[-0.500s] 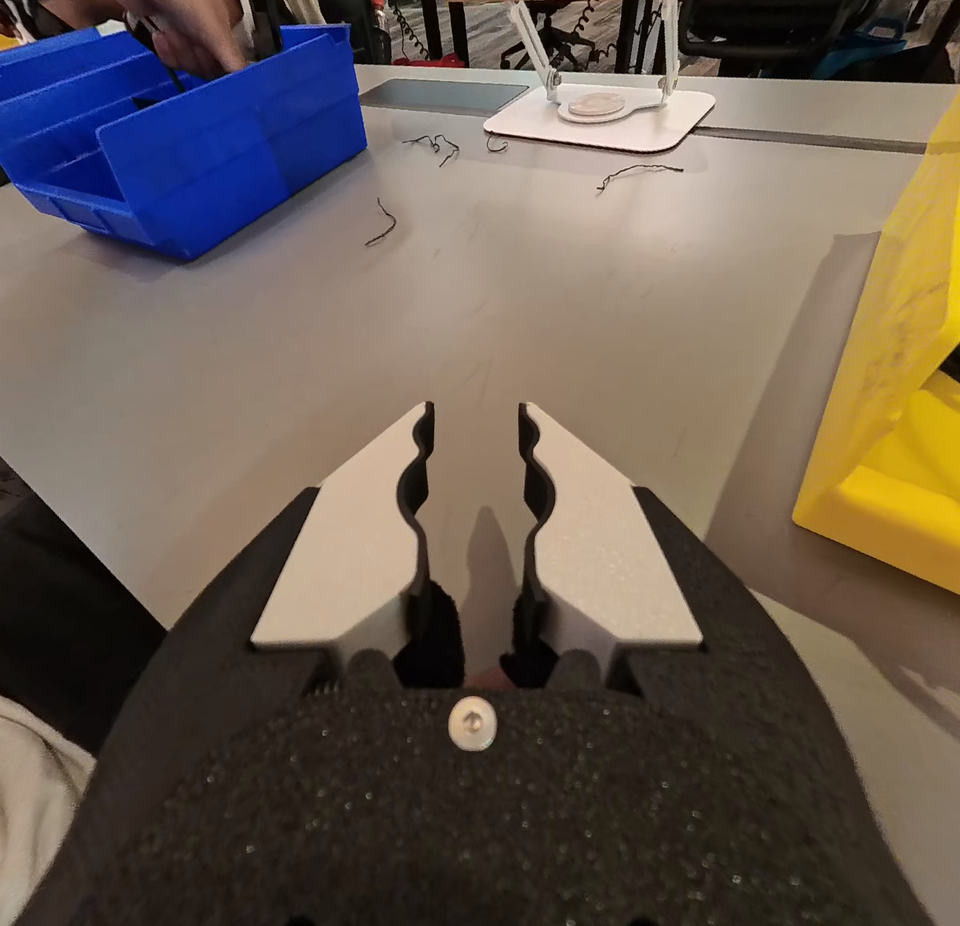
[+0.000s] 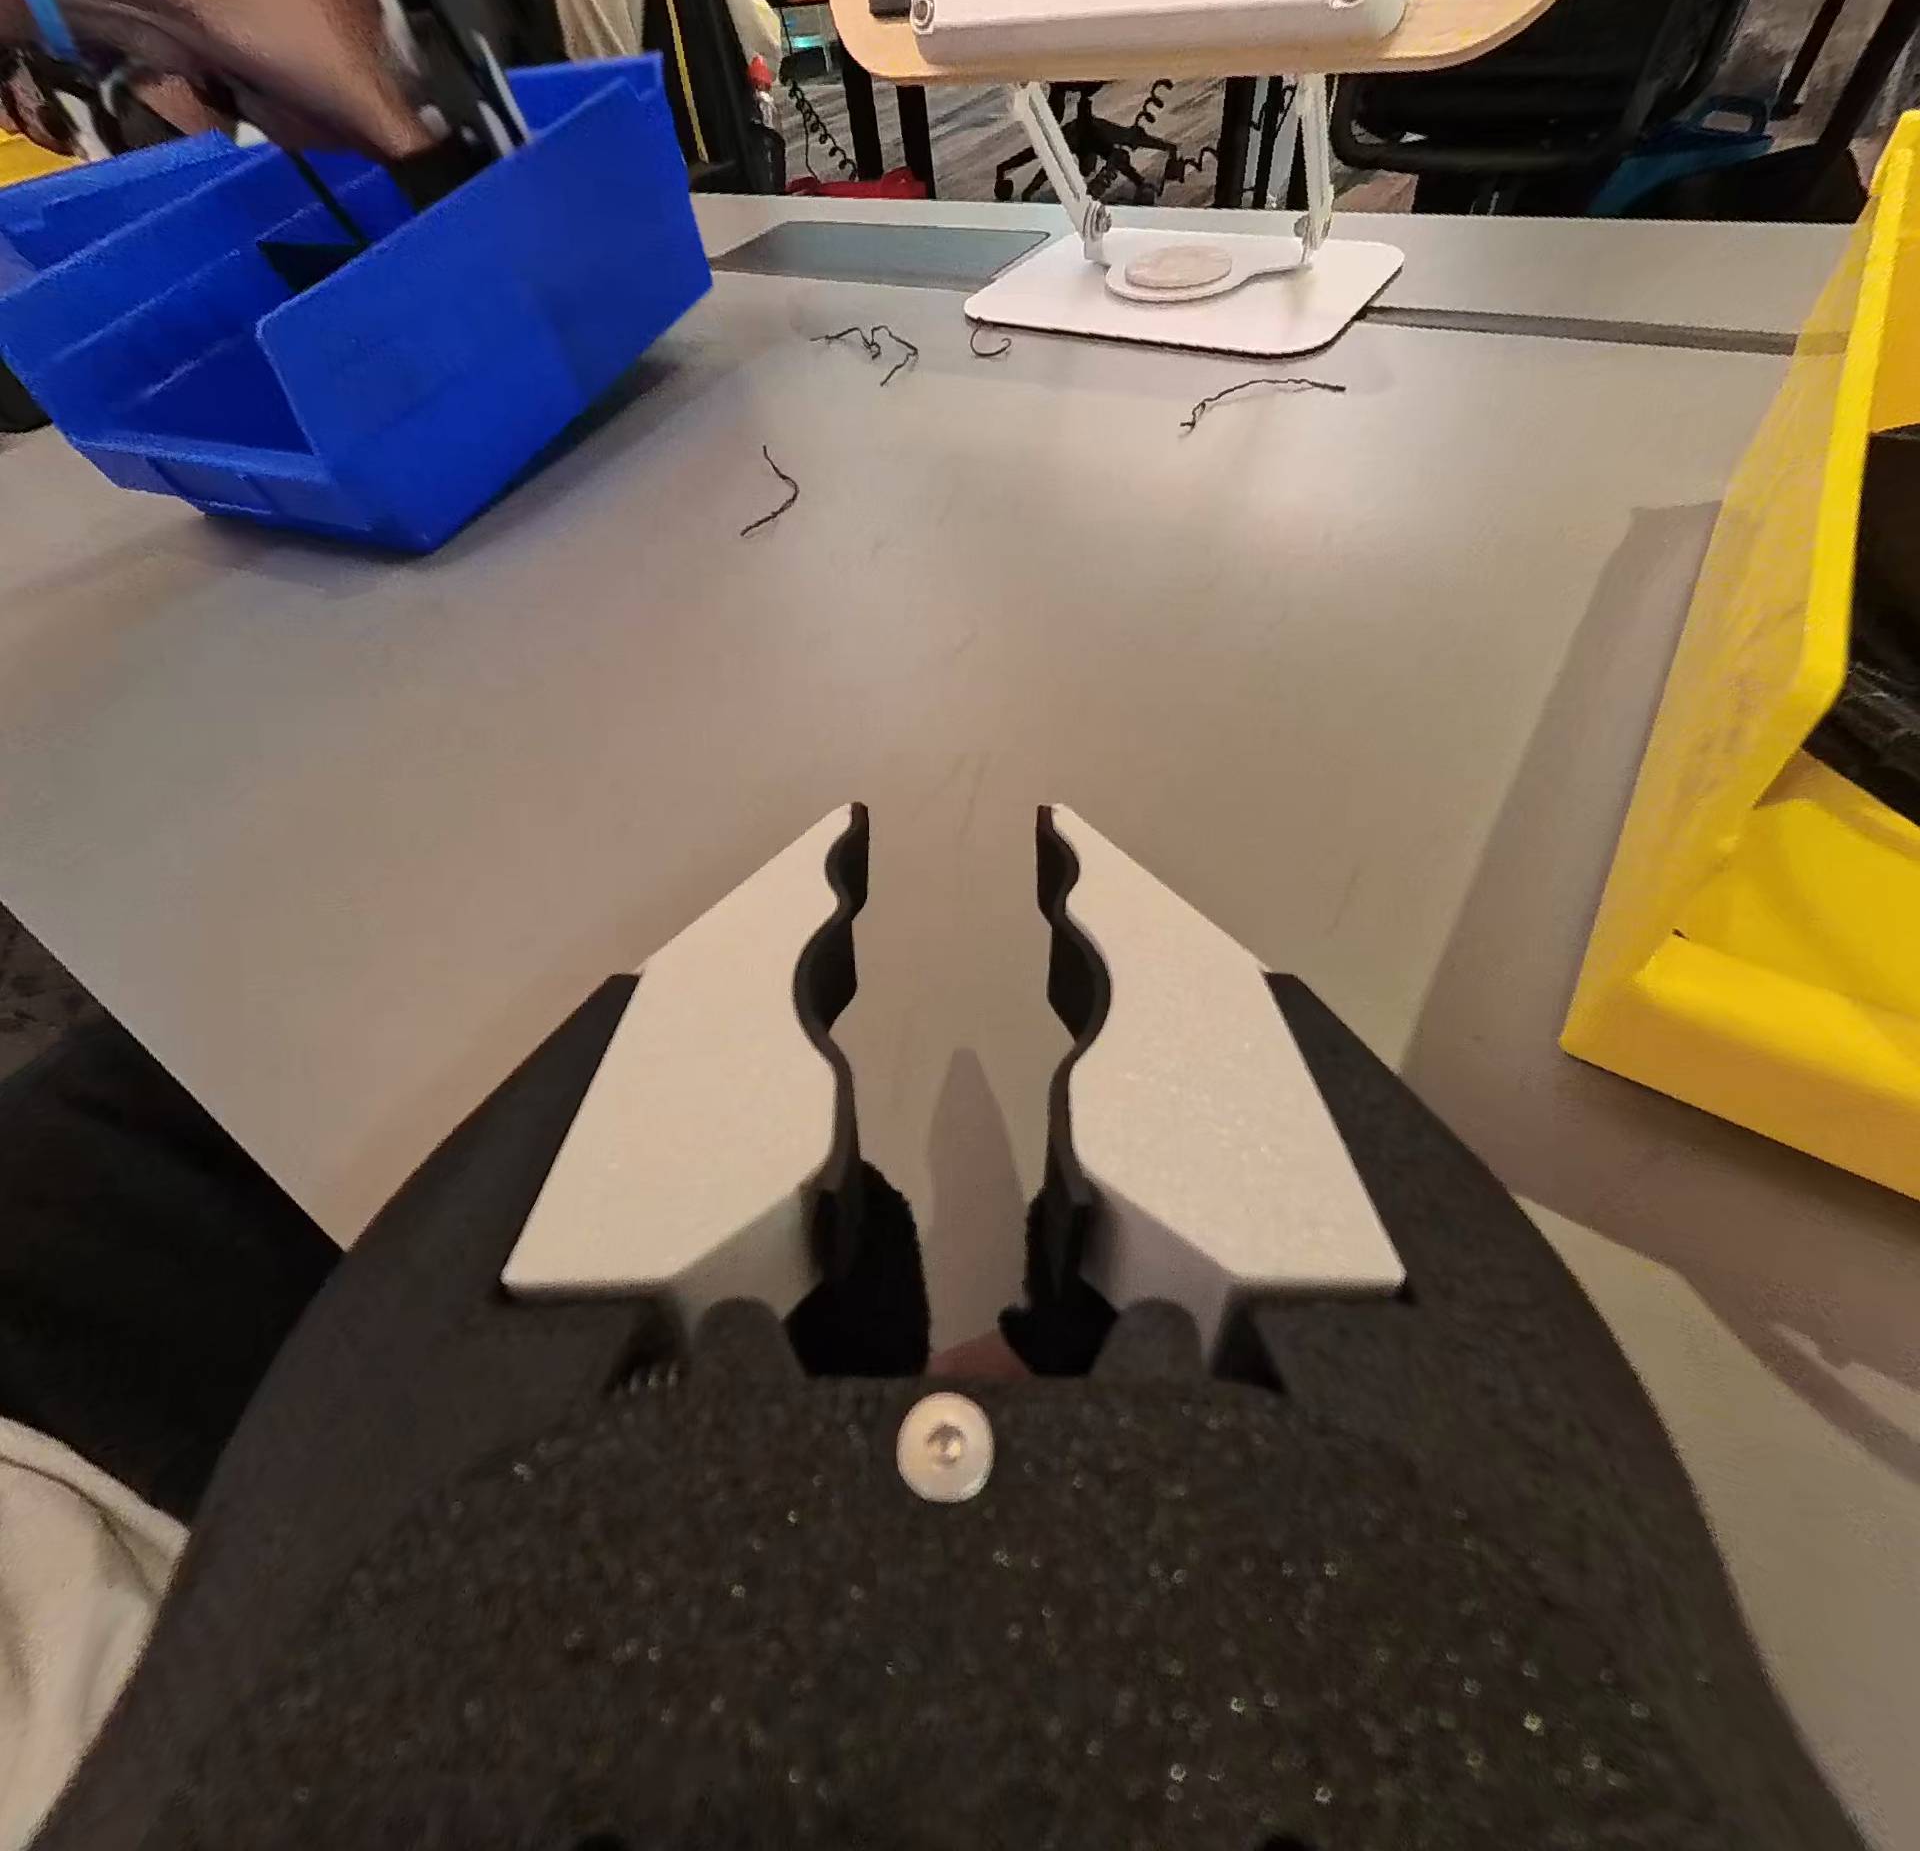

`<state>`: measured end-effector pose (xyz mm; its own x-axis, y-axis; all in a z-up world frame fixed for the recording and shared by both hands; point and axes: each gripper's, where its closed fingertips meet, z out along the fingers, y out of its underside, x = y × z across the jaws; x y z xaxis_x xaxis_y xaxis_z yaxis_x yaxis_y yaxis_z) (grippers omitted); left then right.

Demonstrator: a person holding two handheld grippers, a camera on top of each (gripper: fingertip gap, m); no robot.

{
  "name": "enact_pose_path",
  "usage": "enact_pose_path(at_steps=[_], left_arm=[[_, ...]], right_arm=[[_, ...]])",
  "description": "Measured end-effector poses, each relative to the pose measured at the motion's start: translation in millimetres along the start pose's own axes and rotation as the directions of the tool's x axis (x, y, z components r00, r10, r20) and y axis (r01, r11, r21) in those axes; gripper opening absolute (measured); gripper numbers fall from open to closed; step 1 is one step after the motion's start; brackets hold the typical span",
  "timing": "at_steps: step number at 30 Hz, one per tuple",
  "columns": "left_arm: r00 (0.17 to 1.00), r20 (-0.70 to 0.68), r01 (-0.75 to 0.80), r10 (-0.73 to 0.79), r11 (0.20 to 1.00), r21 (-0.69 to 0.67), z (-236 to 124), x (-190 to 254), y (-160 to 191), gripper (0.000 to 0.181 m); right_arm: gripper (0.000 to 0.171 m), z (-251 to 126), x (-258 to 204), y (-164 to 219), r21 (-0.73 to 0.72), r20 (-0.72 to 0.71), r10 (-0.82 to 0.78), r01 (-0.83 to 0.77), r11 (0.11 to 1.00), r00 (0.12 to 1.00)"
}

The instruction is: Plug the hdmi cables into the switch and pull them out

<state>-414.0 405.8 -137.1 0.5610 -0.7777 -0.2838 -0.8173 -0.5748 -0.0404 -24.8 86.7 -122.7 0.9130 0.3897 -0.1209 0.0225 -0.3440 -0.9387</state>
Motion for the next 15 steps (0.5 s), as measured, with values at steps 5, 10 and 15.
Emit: enact_pose_path(at_steps=[5, 10, 15], left_arm=[[0.979, 0.188, -0.098, 0.072, 0.986, 0.135, -49.9, 0.7, 2.8, 0.066], [0.931, 0.334, -0.230, 0.150, 0.949, 0.216, -90.4, 12.4, -3.1, 0.066], [0.822, 0.506, -0.468, 0.260, 0.815, 0.341, -152.3, 62.9, -35.5, 0.056]], right_arm=[[0.031, 7.7, -9.2, -2.8, -0.001, 0.030, -0.012, 0.012, 1.000, 0.999], [0.031, 19.9, -27.7, -18.9, 0.018, 0.109, -0.005, 0.003, 1.000, 0.994], [0.031, 29.4, -52.9, -53.3, 0.067, 0.245, 0.042, -0.060, 0.996, 0.969]])
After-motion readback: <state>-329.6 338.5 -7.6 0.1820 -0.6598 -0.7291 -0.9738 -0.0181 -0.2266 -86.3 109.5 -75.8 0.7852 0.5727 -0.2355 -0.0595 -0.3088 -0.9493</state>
